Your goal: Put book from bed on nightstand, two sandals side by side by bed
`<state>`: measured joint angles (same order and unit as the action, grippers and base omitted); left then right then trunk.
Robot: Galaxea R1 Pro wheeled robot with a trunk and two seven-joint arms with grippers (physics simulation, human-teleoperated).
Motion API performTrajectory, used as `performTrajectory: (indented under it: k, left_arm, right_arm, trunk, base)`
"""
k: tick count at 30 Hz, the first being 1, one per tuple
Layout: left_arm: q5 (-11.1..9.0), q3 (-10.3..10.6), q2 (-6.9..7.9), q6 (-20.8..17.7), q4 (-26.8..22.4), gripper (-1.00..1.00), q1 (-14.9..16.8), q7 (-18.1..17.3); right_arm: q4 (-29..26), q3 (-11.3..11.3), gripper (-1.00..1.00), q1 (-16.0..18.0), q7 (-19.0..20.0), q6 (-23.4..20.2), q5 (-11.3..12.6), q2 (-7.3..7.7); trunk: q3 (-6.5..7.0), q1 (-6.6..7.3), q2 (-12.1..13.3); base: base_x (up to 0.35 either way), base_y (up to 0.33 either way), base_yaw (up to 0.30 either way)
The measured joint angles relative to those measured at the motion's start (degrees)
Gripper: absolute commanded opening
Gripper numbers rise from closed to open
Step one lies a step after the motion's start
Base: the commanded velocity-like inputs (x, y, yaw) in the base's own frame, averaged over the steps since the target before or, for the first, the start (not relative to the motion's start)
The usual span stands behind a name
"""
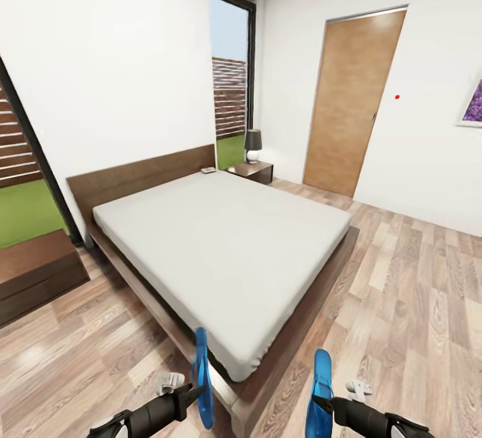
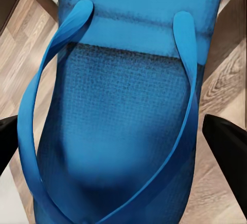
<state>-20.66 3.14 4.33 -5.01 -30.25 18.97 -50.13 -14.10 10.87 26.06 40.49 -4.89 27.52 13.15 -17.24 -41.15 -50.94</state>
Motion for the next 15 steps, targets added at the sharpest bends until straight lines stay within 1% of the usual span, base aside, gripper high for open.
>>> performTrajectory:
  k: [15]
  left_arm:
    - [0.0,0.0,0.0,0.0,0.01,-1.0,0.0,0.09]
  right_arm:
    - [0.0,0.01,-1.0,0.0,-0.08,0.04,0.0,0.0]
  trunk:
    - [0.0,0.0,0.0]
  base:
    - [0.0,0.0,-0.198]
